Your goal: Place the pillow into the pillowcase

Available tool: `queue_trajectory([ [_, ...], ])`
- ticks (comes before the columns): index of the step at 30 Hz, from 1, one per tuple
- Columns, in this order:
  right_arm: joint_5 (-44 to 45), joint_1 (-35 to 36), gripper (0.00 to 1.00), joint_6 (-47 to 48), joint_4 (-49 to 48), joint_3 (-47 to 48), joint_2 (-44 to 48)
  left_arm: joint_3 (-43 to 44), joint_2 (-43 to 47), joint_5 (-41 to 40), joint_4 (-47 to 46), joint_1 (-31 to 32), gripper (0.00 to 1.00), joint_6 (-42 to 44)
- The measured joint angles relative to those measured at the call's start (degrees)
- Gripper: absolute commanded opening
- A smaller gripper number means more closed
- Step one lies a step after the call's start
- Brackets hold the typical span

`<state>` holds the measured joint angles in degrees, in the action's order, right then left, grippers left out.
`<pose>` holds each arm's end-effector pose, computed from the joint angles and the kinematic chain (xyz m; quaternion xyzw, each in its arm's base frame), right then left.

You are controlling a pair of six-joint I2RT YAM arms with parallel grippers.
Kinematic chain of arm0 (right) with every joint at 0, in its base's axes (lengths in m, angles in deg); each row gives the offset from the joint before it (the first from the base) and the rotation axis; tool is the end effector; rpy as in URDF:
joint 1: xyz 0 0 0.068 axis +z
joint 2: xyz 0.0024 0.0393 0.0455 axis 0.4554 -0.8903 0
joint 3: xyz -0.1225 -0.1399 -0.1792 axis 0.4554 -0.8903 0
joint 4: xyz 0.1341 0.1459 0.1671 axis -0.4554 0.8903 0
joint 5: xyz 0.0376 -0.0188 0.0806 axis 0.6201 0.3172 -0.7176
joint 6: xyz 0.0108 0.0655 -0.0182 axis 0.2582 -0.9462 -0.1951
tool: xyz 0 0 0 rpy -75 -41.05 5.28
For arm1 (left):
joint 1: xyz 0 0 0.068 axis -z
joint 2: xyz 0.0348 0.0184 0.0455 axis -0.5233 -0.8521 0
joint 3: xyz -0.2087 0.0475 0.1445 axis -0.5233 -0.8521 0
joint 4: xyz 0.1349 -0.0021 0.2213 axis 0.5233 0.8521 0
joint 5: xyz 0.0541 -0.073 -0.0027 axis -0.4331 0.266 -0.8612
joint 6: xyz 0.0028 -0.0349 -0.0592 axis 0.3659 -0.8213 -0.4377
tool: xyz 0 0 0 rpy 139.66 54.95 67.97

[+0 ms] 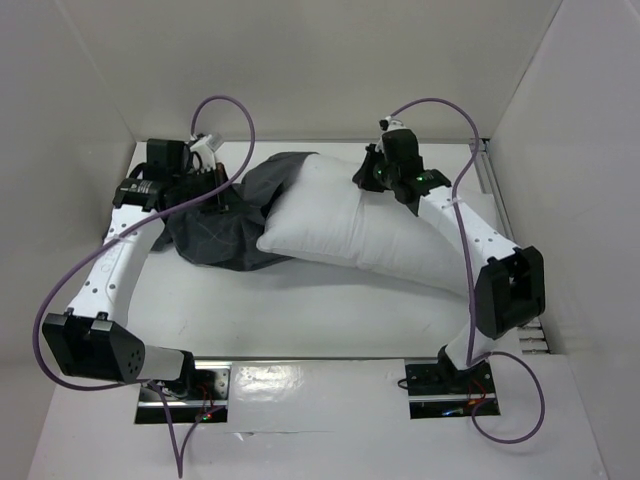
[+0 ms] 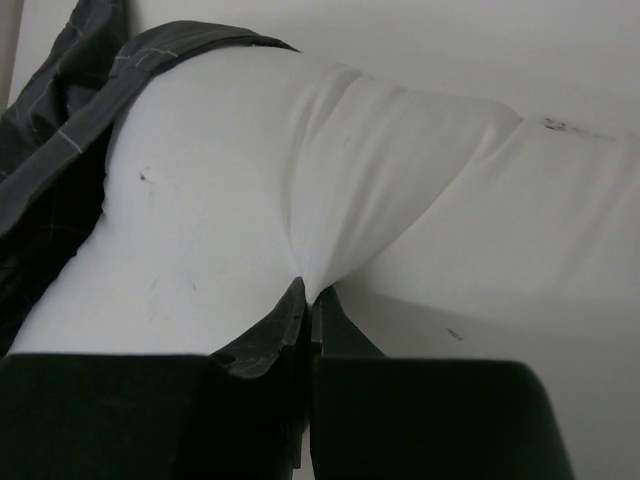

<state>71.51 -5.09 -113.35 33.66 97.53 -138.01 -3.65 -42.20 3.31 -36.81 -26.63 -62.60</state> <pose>0.3613 0.1484 0.3039 0.0076 0.8659 0.2119 0.4531 0.2954 -0.0565 0.3510 -0.0019 0.8744 -0.3496 0.3364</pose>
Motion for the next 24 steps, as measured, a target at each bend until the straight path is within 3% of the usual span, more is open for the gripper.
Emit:
queue_trajectory([
  [12,-16.37,-9.55,0.00,-3.54,-1.84,0.26,-2.49,-1.49,0.00,-5.03,2.05,-0.04,0.00,2.34],
  [24,-21.44,-12.94,0.00,-8.28,-2.67,0.24,-2.51,-1.75,2.25,-5.40,3.54,-0.02,0.00,5.01],
])
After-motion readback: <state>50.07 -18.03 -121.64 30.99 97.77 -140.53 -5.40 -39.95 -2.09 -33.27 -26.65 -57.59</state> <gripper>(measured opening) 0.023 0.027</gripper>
